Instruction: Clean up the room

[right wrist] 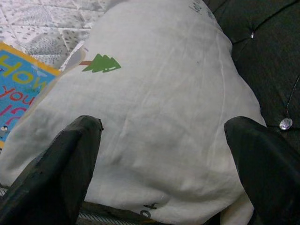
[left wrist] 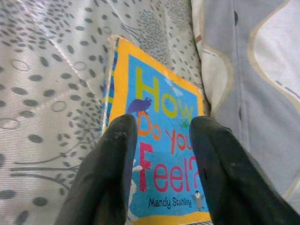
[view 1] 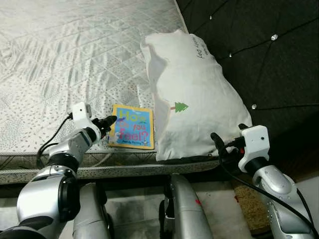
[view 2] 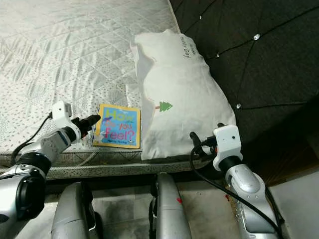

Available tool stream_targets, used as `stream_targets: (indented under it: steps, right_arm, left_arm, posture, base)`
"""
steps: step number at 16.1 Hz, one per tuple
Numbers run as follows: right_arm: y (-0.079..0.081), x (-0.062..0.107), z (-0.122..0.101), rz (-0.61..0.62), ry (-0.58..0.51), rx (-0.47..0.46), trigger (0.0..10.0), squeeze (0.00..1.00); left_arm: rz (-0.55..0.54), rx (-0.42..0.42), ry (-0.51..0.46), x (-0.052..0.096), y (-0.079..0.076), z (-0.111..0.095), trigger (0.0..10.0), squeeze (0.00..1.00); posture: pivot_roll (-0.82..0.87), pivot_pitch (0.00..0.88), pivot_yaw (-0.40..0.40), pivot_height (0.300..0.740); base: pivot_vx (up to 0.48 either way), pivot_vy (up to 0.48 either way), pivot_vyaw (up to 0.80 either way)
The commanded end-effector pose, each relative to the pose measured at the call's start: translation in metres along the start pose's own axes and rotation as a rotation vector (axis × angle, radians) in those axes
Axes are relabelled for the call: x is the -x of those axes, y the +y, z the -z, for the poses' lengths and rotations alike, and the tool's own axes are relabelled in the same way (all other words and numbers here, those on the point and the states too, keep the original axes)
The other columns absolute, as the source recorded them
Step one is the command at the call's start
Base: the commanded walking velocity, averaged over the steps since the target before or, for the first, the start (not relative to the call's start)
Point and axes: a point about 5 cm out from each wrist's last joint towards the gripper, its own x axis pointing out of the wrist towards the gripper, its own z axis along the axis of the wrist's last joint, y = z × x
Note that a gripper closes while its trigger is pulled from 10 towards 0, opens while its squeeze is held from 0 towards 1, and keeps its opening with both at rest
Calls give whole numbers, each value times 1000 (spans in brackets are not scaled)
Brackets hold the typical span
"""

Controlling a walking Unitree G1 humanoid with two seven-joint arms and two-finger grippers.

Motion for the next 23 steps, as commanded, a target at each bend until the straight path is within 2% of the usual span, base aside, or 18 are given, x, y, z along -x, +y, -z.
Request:
stream_targets:
  steps: [1,3,7,8,10,12,13,14,16,17,18,19,20,21,23]
  right_arm:
    - [-2,0,2,2,7,9,10000,0]
    - [0,-3,1,-1,0,7,10000,0]
    - [7,-7,3,1,-15,-20,10000,0]
    - [12,-10,4,-6,-21,-42,10000,0]
    - [20,-15,5,-14,-27,-75,10000,0]
    - [33,-25,7,-23,-38,-154,10000,0]
    - [35,-28,7,-11,-40,-184,10000,0]
    - [36,-31,7,1,-42,-219,10000,0]
    - [40,-35,2,-3,-57,-274,10000,0]
    - [41,-35,-3,-11,-91,-305,10000,0]
    - [41,-36,-8,-19,-120,-314,10000,0]
    - [41,-40,-14,-1,-144,-332,10000,0]
    - [40,-42,-17,17,-149,-354,10000,0]
    - [38,-44,-21,37,-166,-360,10000,0]
    - [34,-45,-22,78,-170,-370,10000,0]
  left_arm:
    - [-3,-8,17,-2,-3,4,10000,1000]
    - [-10,-43,1,-2,-3,6,10000,1000]
    - [-53,-84,-146,8,4,7,10000,1000]
    - [-95,-79,-243,18,6,9,10000,1000]
    - [-165,-120,-323,34,10,13,10000,1000]
    - [-211,-212,-412,59,5,14,10000,1000]
    - [-236,-227,-435,66,1,13,10000,1000]
    - [-251,-270,-451,71,-3,12,10000,1000]
    - [-314,-485,-496,75,-9,10,10000,1000]
    - [-307,-501,-506,75,-11,8,10000,1000]
    - [-290,-473,-505,75,-16,6,10000,937]
    - [-288,-470,-470,73,-23,4,10000,0]
    - [-351,-523,-430,73,-26,5,10000,0]
    - [-162,-495,-447,73,-40,11,10000,0]
    - [-140,-485,-435,73,-40,17,10000,0]
  posture:
    - [-167,130,-181,582]
    - [-163,124,-175,582]
    - [-113,103,-144,582]
    - [-97,95,-138,582]
    - [-55,81,-121,582]
    - [-10,76,-85,582]
    - [-8,80,-78,582]
    - [-5,80,-68,582]
    - [-5,93,-50,582]
    - [-7,95,-48,582]
    - [-9,91,-42,587]
    - [-11,92,-37,601]
    - [-13,91,-35,615]
    - [-11,86,-30,629]
    - [-15,84,-25,653]
  base:
    - [0,0,0]
    - [0,0,0]
    - [0,0,0]
    - [0,0,0]
    - [0,0,0]
    - [0,0,0]
    - [0,0,0]
    - [0,0,0]
    - [0,0,0]
    - [0,0,0]
    - [0,0,0]
    - [0,0,0]
    - [0,0,0]
    - [0,0,0]
    - [0,0,0]
